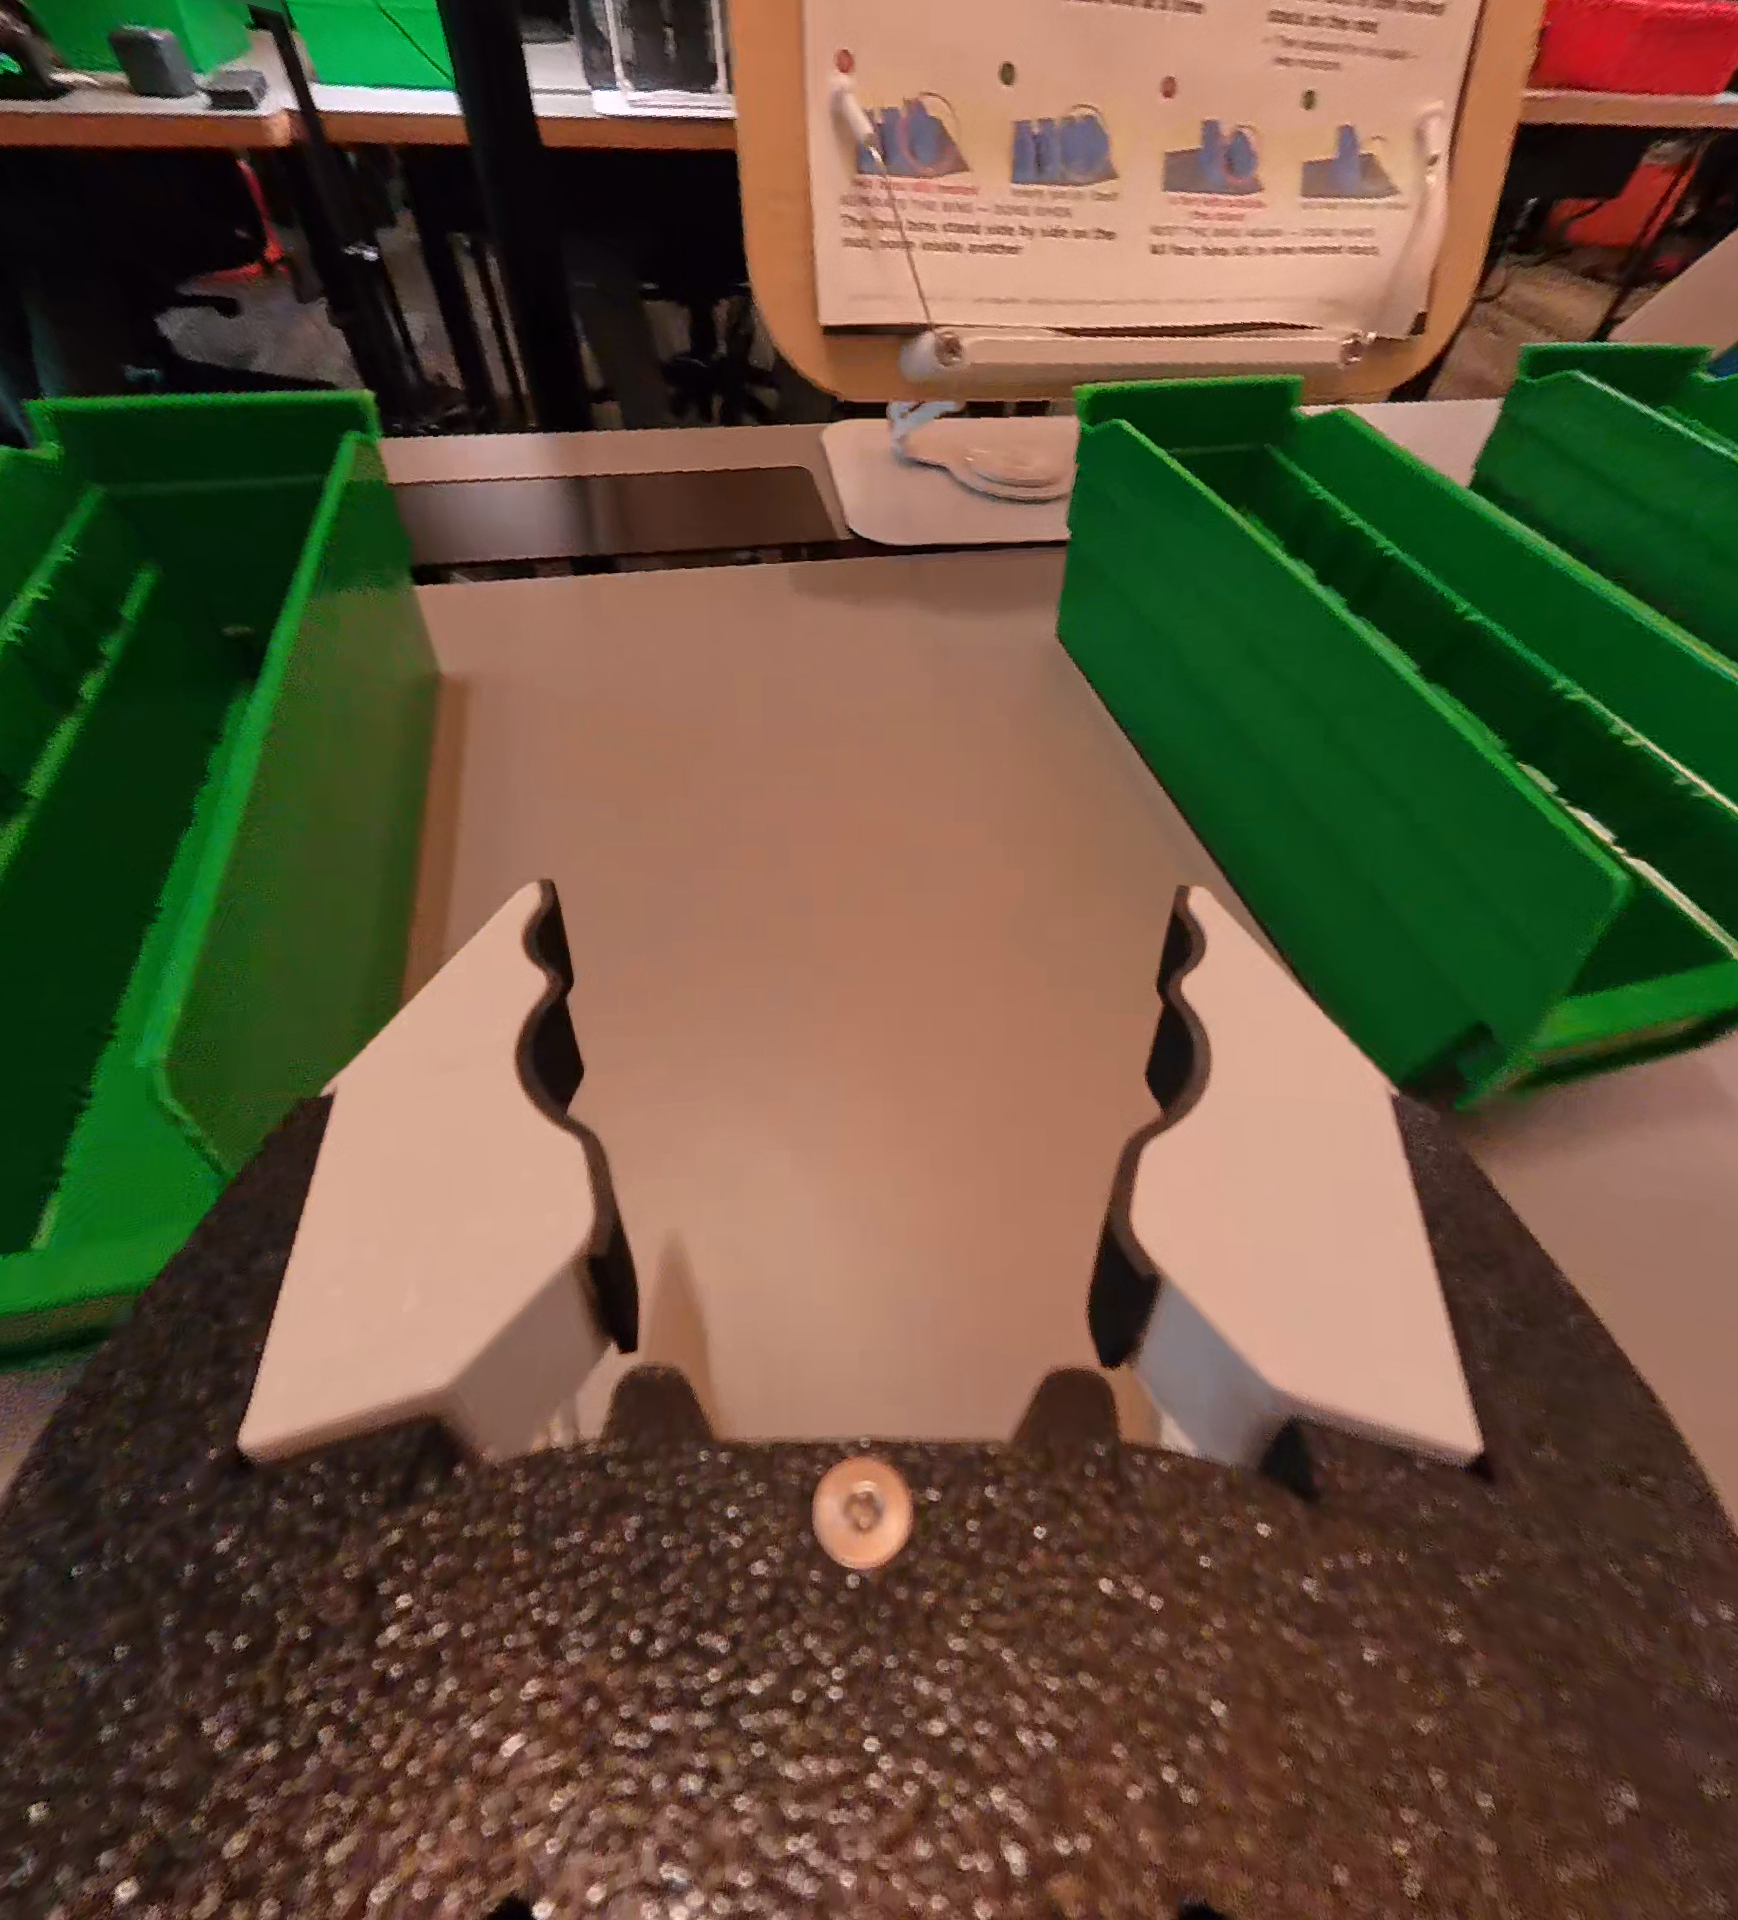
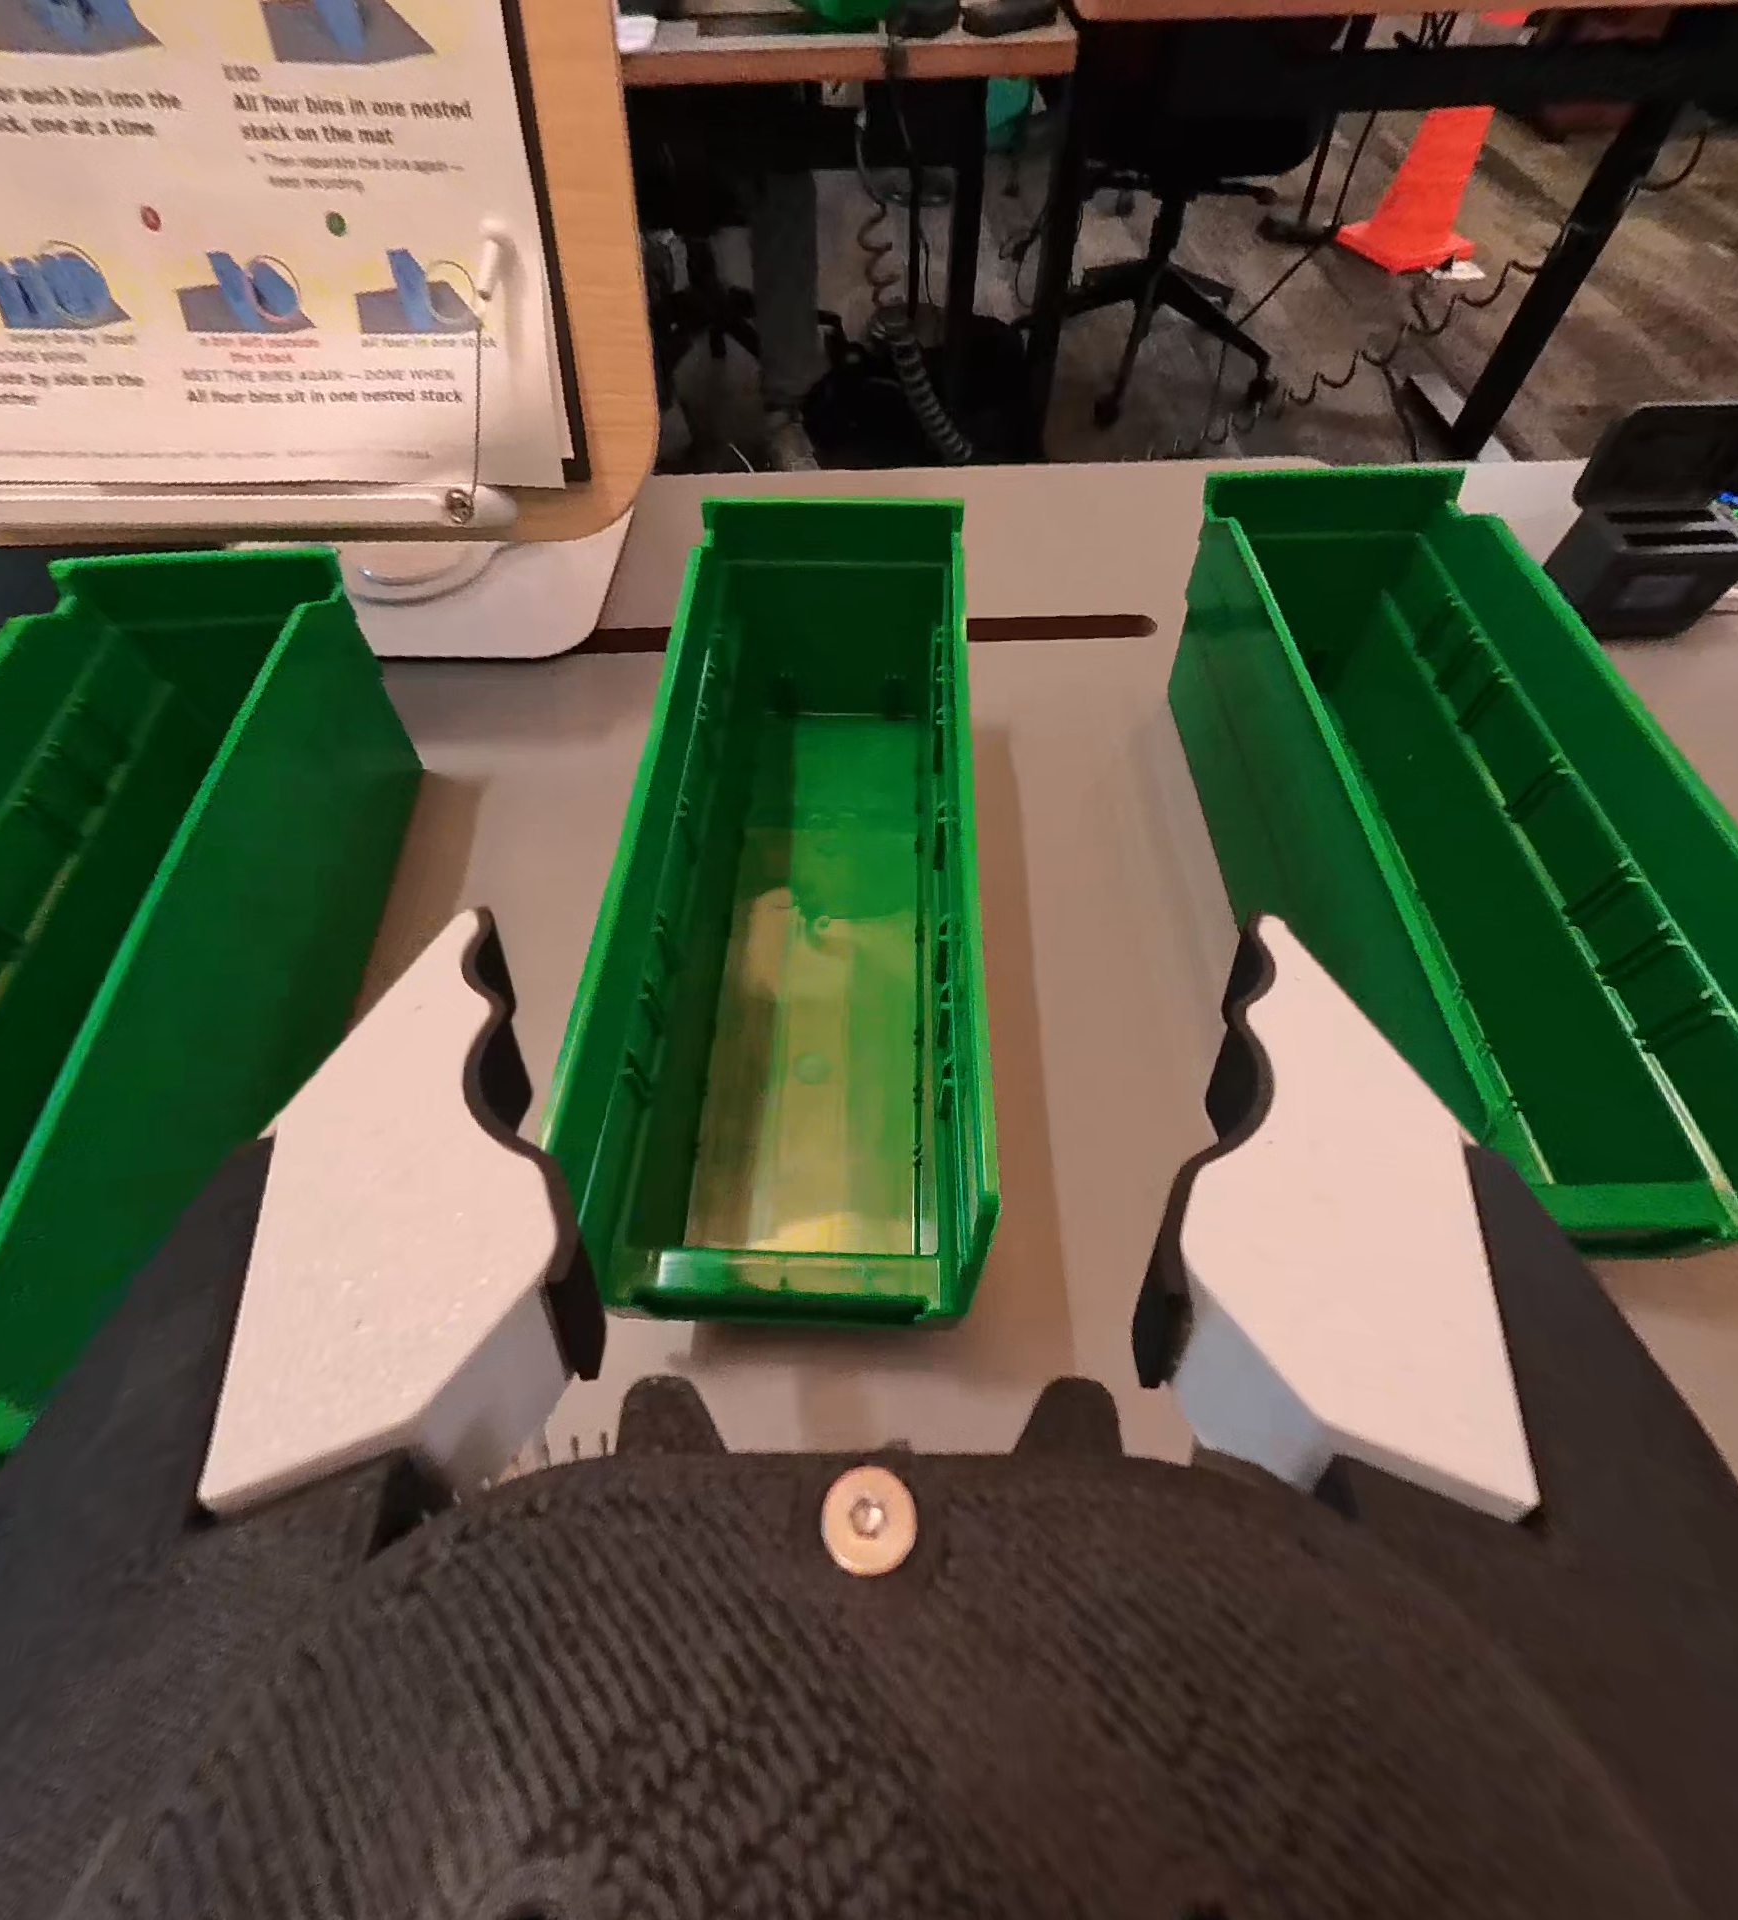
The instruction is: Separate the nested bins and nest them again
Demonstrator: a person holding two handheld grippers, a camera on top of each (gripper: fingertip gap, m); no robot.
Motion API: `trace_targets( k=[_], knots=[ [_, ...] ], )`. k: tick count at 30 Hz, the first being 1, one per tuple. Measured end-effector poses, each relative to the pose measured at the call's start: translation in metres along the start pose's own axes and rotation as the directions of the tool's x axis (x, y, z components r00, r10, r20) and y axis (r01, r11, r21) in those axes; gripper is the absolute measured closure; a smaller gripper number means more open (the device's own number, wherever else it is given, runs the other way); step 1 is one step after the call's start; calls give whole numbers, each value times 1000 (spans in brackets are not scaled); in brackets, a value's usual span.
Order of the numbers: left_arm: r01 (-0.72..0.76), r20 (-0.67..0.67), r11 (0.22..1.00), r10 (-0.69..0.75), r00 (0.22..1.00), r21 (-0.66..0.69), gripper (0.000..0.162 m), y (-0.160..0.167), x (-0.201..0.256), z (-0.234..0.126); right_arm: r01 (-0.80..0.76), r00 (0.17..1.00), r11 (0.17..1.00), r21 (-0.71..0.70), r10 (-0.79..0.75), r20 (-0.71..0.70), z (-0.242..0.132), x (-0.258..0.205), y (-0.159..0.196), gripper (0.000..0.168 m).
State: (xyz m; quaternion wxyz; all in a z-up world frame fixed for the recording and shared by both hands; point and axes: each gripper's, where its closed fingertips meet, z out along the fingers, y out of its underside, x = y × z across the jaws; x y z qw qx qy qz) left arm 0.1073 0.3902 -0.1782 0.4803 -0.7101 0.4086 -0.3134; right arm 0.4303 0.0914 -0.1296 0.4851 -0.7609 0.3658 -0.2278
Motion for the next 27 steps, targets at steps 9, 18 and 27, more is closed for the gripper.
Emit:
trace_targets(
  k=[9, 18, 27],
  knots=[
    [22, -55, 999, -24, 998, -28, 51, 6, 4, -2, 41, 997, 991, -128, -32, 67, 30, -26, 9, 37],
    [85, -109, 995, -91, 990, -60, 51, 16, 11, -5, 62, 997, 955, -291, -47, 56, 84, -31, -2, 40],
    [62, -160, 992, -79, 984, -106, 51, 24, 28, -1, 197, 974, 831, -520, -227, 6, 118, -11, 14, 40]
  ],
)
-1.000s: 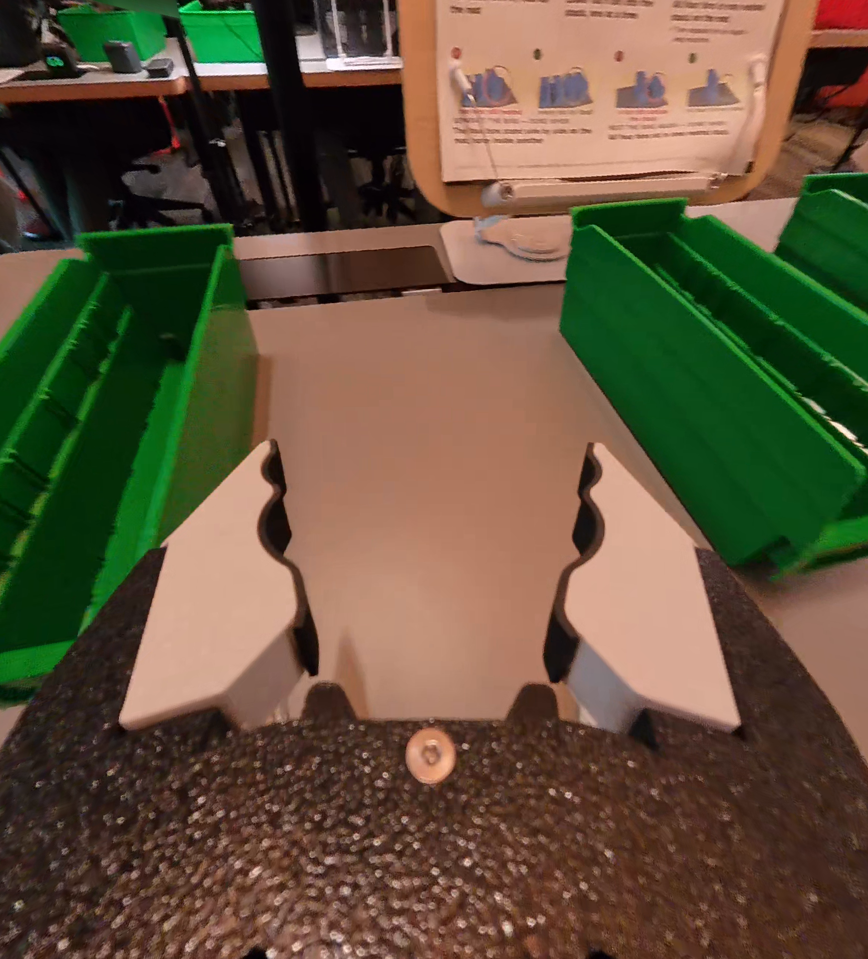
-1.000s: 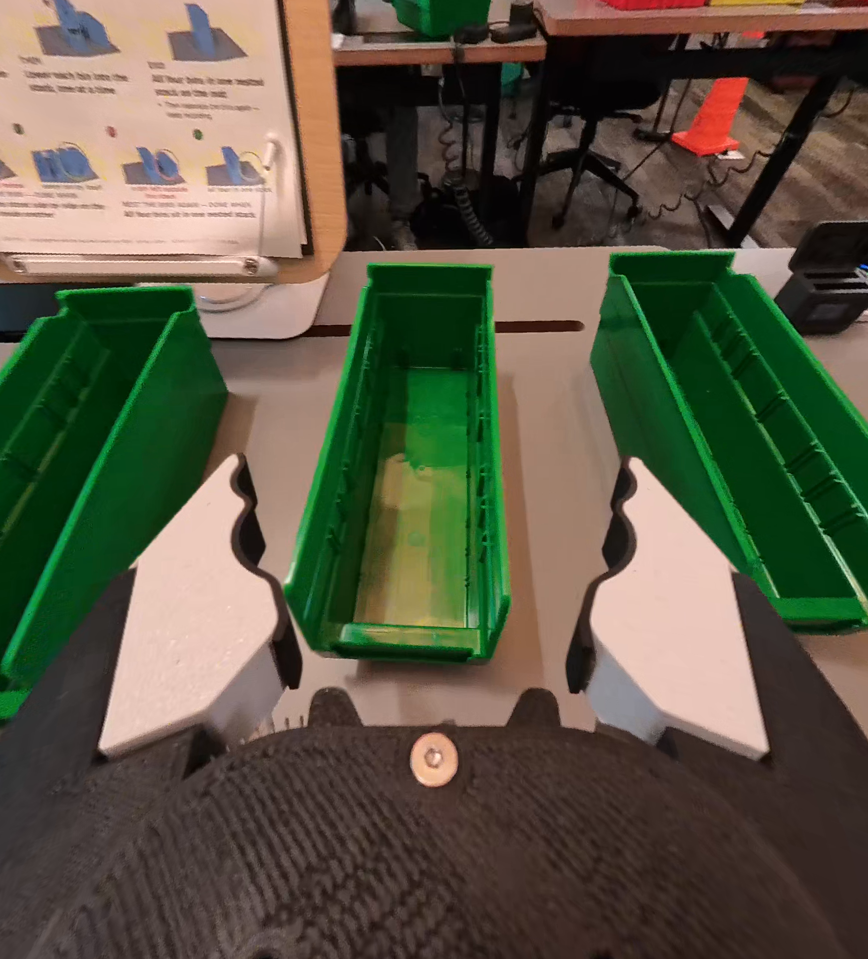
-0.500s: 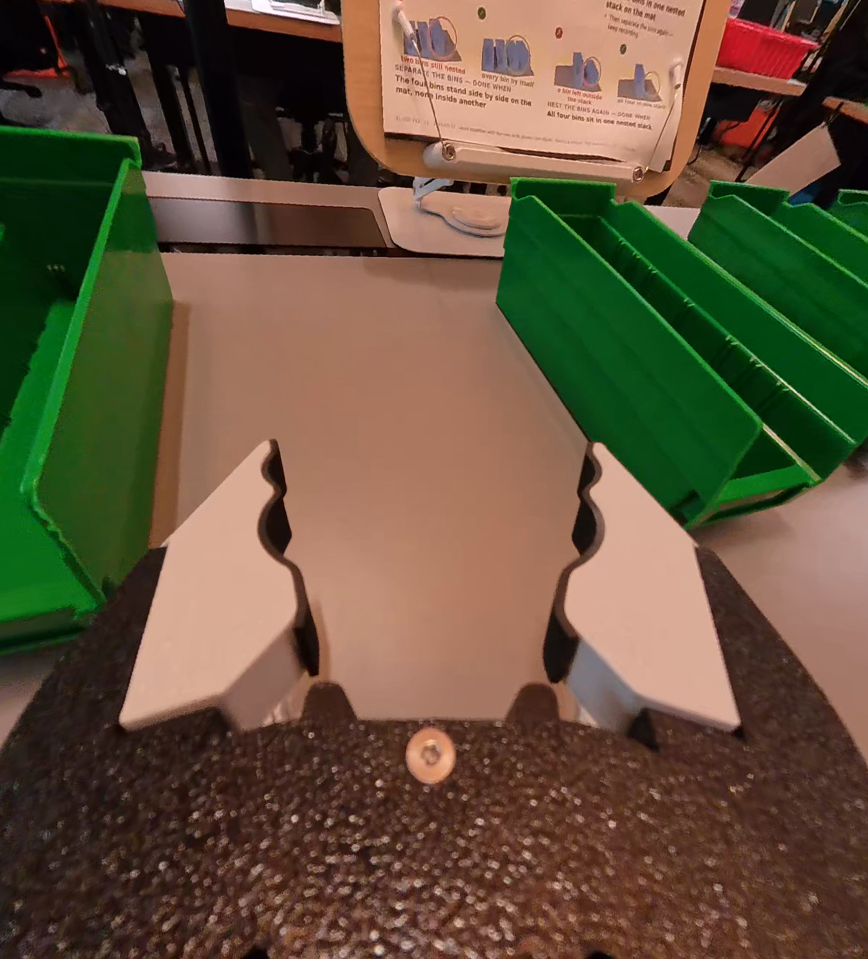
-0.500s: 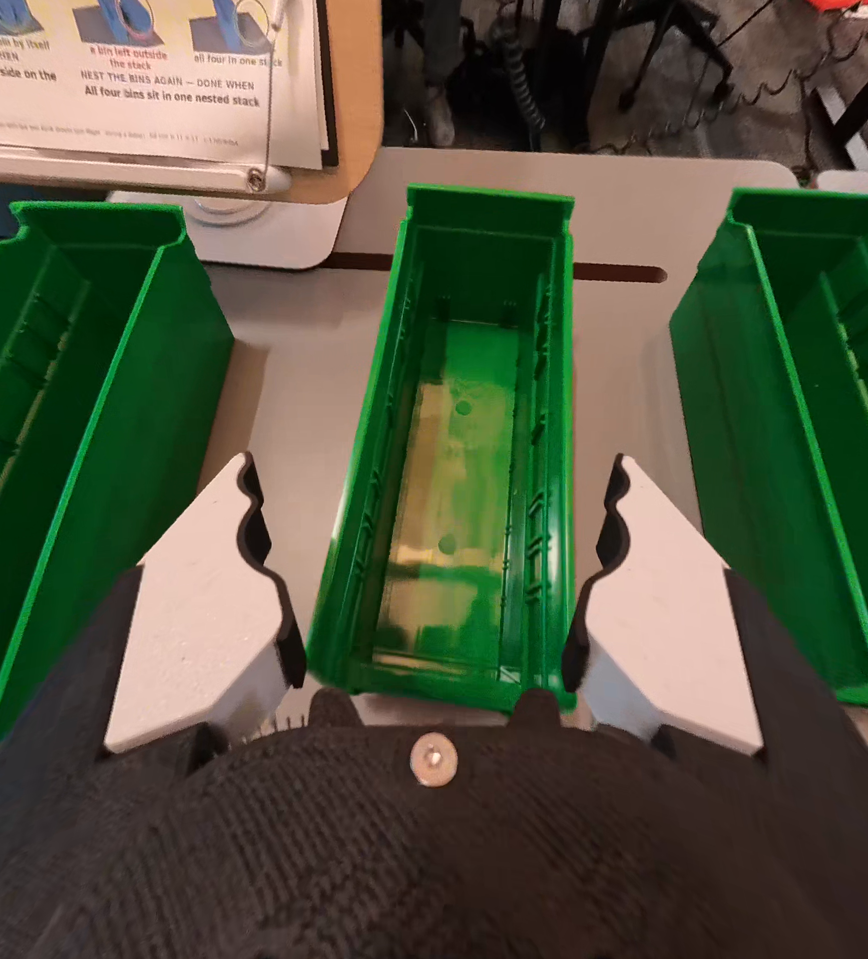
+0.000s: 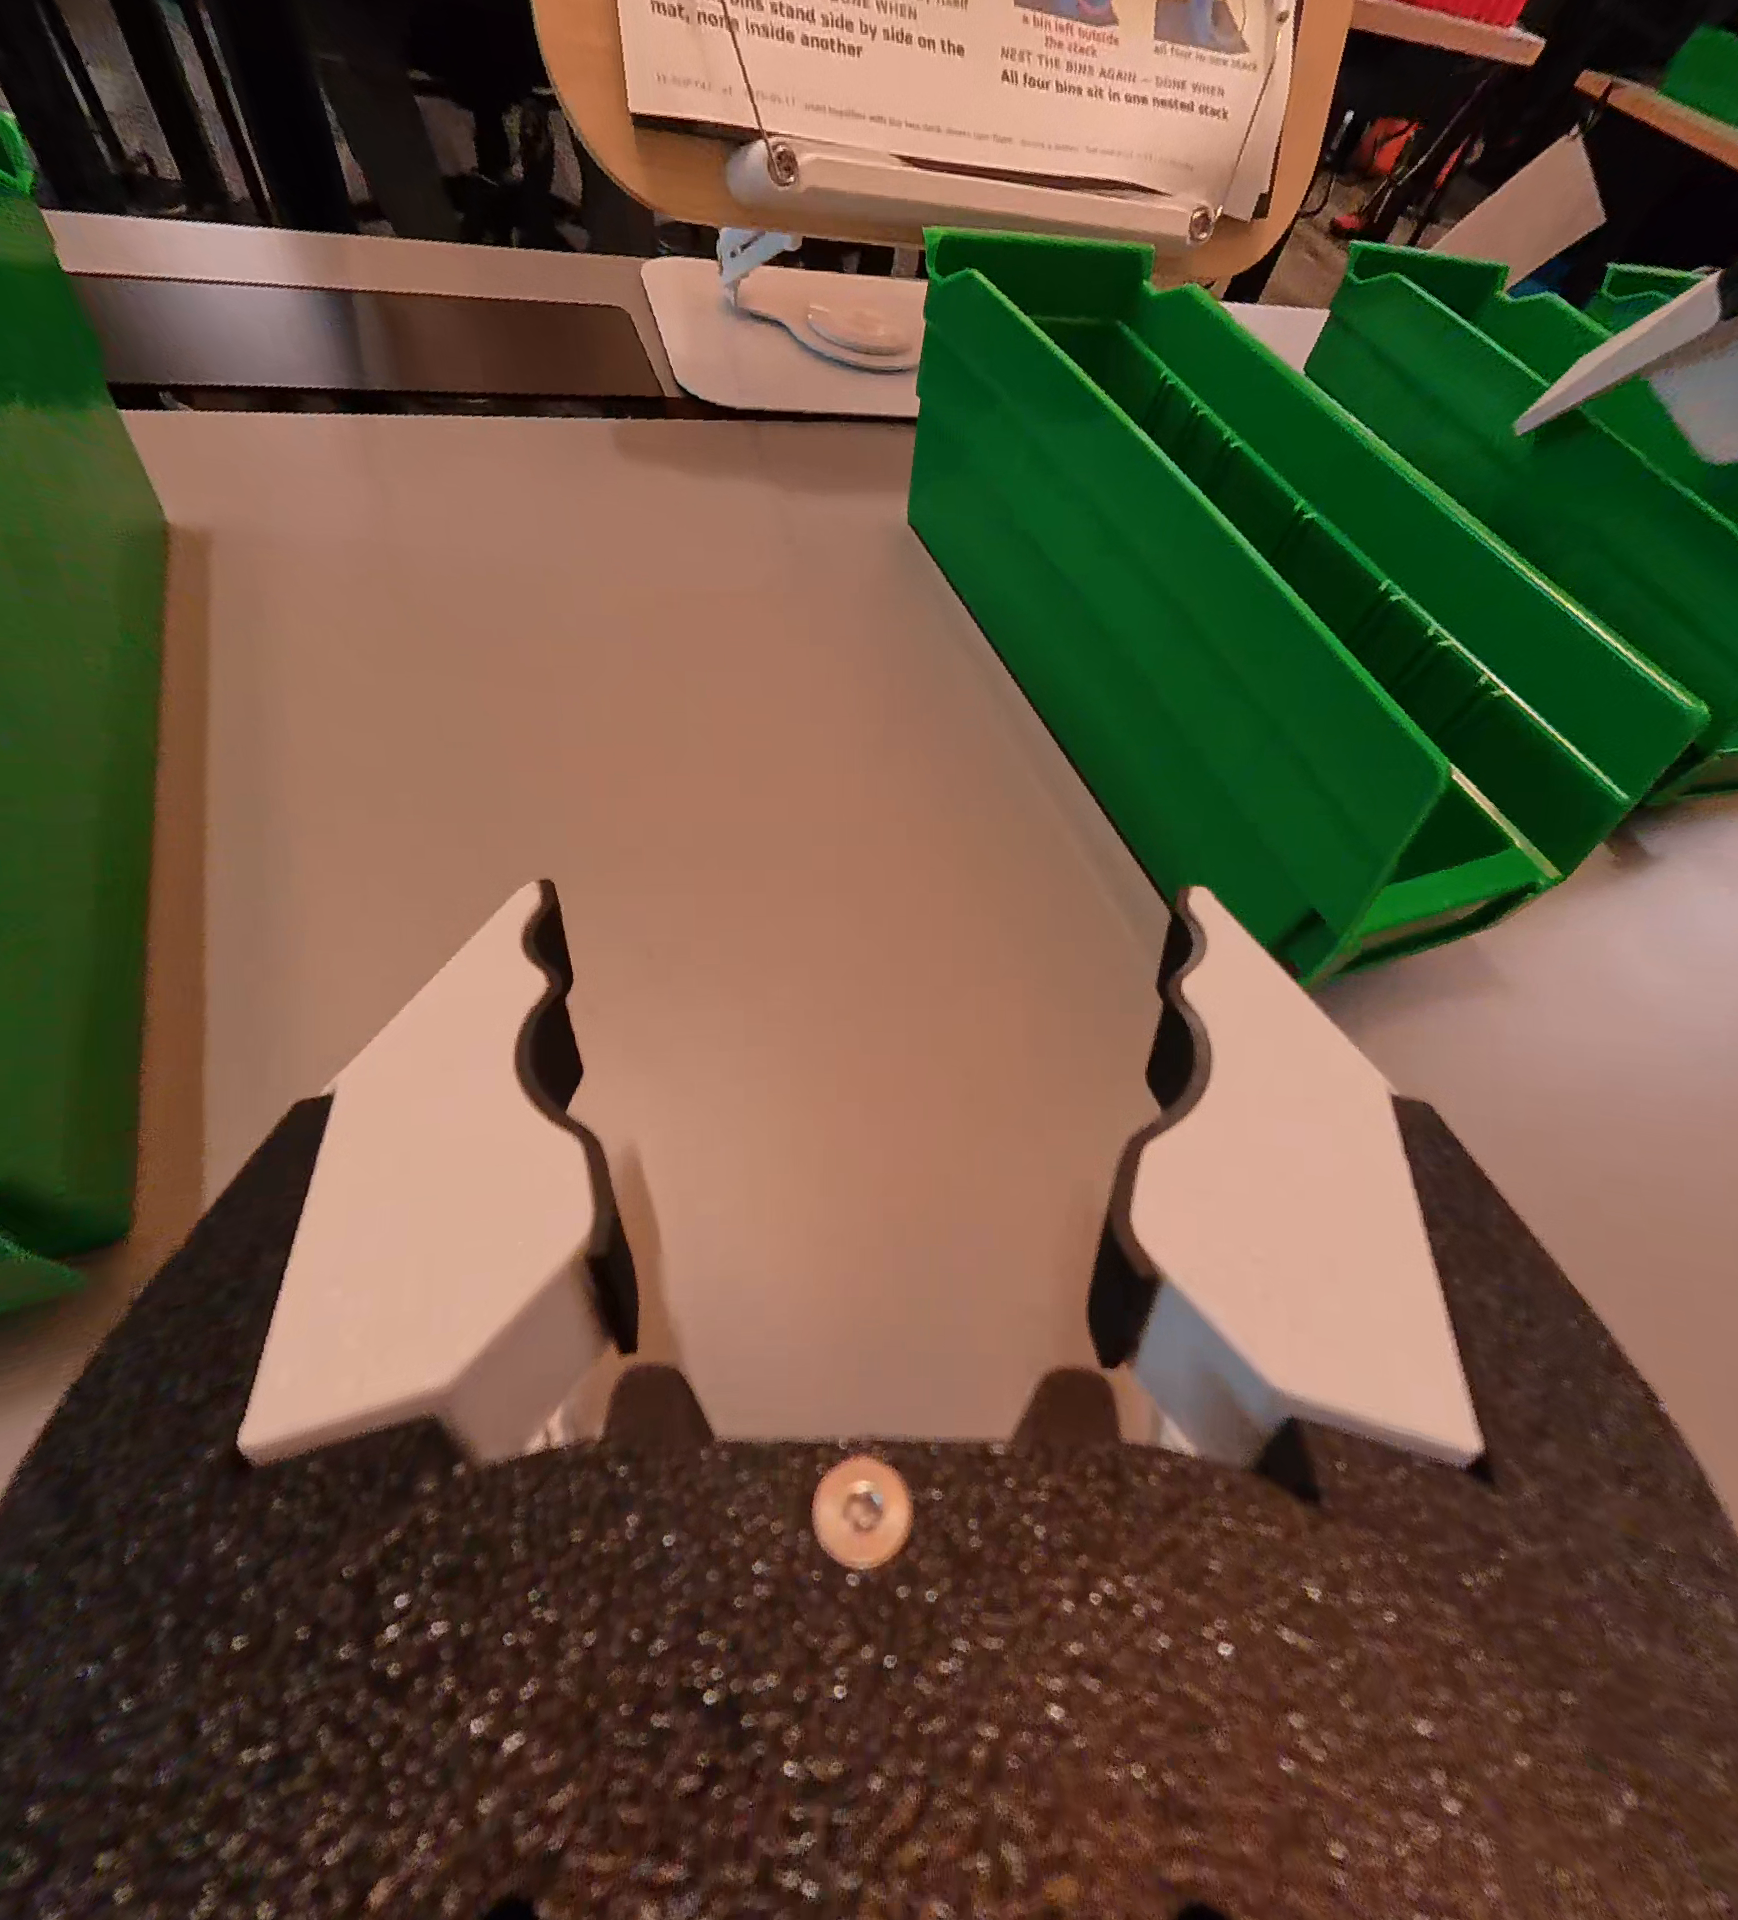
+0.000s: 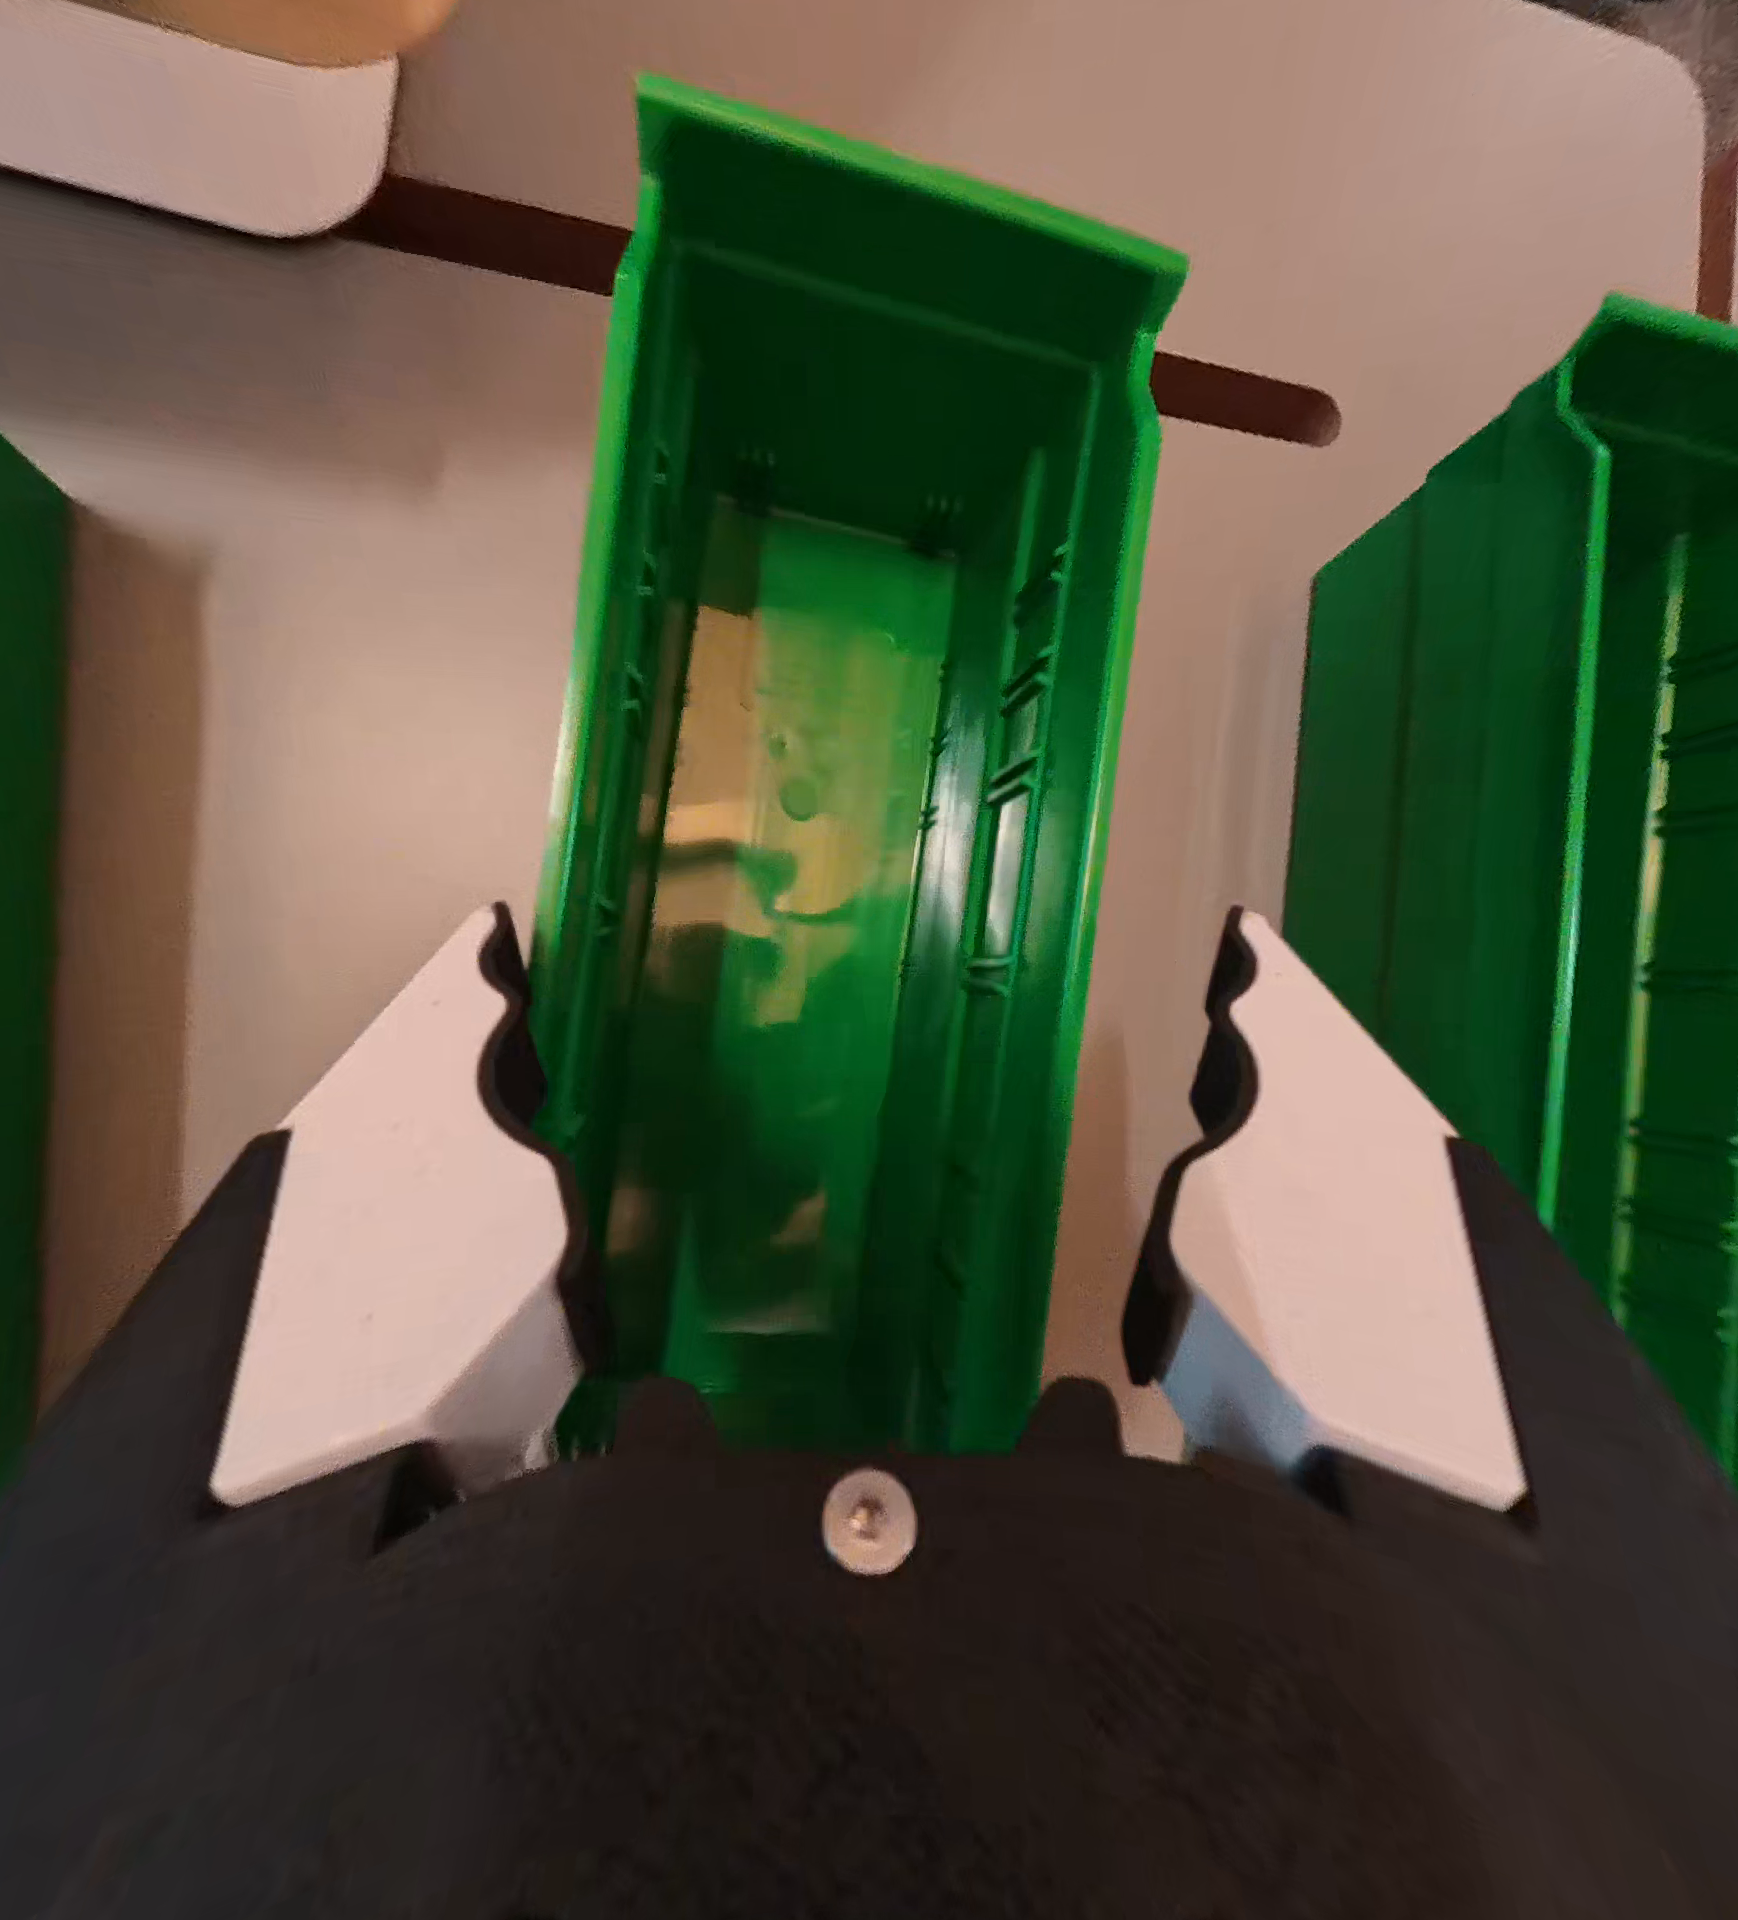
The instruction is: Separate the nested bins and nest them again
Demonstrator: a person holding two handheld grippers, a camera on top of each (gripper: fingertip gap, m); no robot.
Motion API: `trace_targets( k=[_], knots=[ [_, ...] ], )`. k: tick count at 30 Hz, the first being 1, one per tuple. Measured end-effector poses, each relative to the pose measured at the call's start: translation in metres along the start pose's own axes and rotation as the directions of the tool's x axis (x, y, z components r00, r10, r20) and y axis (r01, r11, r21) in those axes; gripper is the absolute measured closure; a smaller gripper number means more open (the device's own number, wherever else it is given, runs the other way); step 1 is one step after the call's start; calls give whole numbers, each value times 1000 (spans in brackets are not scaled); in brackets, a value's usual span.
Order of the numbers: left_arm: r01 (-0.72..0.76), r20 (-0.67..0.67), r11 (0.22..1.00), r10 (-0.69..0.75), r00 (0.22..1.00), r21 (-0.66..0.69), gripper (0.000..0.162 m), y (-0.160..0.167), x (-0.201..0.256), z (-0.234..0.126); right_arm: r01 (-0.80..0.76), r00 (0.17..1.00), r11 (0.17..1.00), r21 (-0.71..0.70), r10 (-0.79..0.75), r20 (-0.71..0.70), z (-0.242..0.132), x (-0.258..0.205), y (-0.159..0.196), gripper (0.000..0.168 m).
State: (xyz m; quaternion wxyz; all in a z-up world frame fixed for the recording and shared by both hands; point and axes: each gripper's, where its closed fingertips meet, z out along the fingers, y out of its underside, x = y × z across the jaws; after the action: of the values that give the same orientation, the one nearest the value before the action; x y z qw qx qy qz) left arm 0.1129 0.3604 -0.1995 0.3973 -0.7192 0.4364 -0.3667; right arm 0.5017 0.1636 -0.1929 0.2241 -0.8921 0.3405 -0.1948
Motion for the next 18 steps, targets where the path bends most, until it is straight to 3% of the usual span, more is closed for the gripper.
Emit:
trace_targets(
  k=[2, 8, 18],
  knots=[
    [8, -5, 1000, -8, 1000, -1, 51, 0, 0, 0, 12, 1000, 1000, -23, -12, 0, 4, 2, -1, 31],
    [36, -27, 999, -37, 999, -4, 51, 0, -3, -1, -4, 991, 976, -219, 34, 130, 16, -13, 23, 37],
    [56, -40, 997, -58, 998, -44, 51, 8, -5, 4, 19, 982, 972, -236, 26, 187, 18, -17, 23, 44]
  ],
)
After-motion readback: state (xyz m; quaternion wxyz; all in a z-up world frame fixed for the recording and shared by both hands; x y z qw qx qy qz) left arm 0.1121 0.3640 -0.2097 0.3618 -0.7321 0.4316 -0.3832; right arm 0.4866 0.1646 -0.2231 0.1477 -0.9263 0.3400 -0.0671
